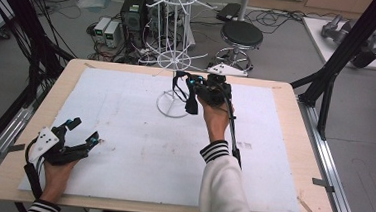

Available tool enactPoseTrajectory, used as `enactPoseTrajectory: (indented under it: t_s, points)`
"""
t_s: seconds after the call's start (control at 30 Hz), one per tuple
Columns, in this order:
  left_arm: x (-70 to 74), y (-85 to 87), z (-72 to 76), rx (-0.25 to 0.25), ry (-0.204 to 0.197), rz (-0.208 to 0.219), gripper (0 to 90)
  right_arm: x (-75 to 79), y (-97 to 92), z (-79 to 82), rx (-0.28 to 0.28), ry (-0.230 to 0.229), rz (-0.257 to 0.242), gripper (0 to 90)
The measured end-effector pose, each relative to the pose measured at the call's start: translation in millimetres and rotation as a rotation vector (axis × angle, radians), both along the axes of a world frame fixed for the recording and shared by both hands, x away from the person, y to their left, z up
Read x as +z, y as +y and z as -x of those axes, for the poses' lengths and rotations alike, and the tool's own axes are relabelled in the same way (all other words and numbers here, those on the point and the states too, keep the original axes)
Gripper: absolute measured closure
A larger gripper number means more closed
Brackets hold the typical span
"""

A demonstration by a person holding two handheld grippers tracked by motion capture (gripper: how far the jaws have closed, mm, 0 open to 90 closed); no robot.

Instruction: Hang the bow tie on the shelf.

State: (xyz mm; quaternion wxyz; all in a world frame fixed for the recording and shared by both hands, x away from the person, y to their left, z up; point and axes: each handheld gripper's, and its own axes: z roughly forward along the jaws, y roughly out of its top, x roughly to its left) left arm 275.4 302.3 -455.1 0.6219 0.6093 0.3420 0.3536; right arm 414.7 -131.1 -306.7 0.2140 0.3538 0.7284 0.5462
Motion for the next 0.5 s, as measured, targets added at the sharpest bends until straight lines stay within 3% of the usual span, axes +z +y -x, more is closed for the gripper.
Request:
enactPoseTrajectory:
  t_s: [0.27, 0.37, 0.5]
  points:
    - [0.0, -0.2, -0.4, 0.002, 0.004, 0.003, 17.7, 0.4, -3.0, 0.6, 0.001, 0.005, 0.035, 82.4]
    - [0.1, -0.1, -0.8, 0.002, 0.008, 0.001, 17.8, -0.8, -4.0, -0.1, 0.015, 0.017, 0.072, 78.5]
    - [0.2, -0.3, -0.5, 0.003, 0.006, -0.004, 17.8, -5.1, -5.9, 1.8, 0.003, 0.028, 0.079, 69.3]
